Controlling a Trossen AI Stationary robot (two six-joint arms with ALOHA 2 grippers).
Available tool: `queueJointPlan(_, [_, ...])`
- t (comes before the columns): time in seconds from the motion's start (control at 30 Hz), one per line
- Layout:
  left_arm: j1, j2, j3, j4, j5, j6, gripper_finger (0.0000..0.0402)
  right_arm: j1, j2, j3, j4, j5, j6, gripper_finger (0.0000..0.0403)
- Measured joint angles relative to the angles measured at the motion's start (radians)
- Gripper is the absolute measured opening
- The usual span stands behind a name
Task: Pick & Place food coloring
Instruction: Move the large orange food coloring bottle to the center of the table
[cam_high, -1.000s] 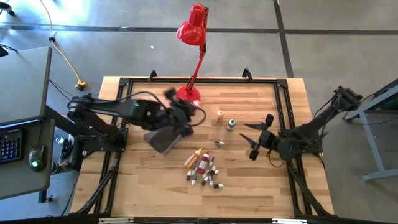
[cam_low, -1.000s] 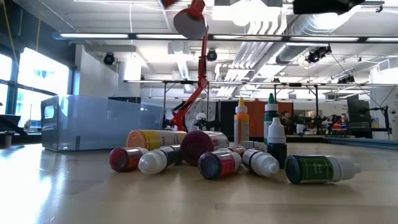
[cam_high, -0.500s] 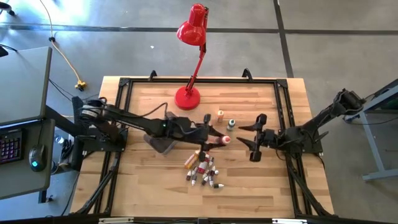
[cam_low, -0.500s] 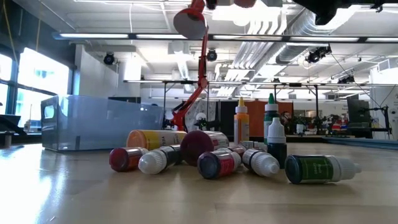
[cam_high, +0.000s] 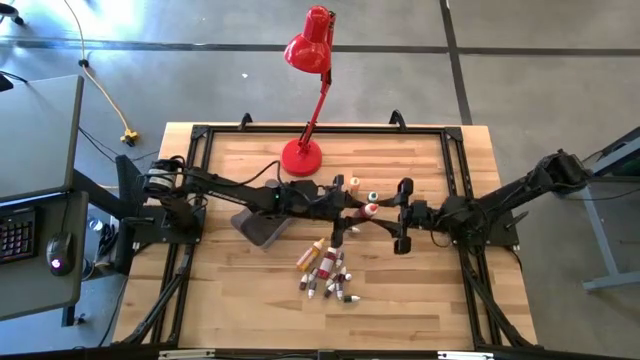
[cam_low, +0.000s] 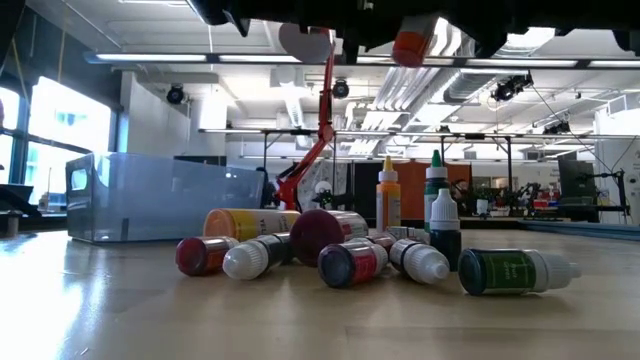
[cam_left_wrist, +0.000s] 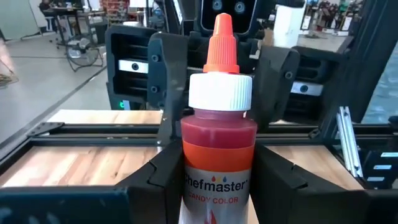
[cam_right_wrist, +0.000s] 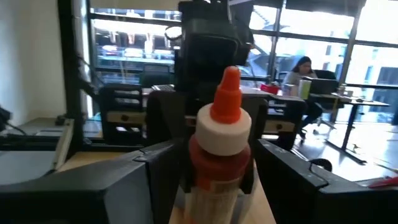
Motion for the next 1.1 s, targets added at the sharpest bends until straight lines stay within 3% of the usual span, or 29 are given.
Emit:
queueJointPlan(0.47, [0.014,0.0,0.0,0.001,-0.008,-0.011,0.0138,-0.133,0.015,0.001,0.055,-0.204,0.021,0.0193])
queueJointPlan(0.63, [0.014,0.0,0.0,0.002,-0.013,-0.011,0.0138,-0.147,0.041,0.001,0.057,-0.216,0.021,0.0189])
queueJointPlan(0.9, [0.014,-0.002,0.001,0.002,-0.028,-0.015,0.0138,-0.147,0.053,0.001,0.094,-0.214,0.014,0.0147])
queueJointPlan(1.1, [0.014,-0.002,0.002,-0.003,-0.028,-0.019,0.0138,-0.147,0.054,0.0,0.102,-0.219,0.014,0.0166])
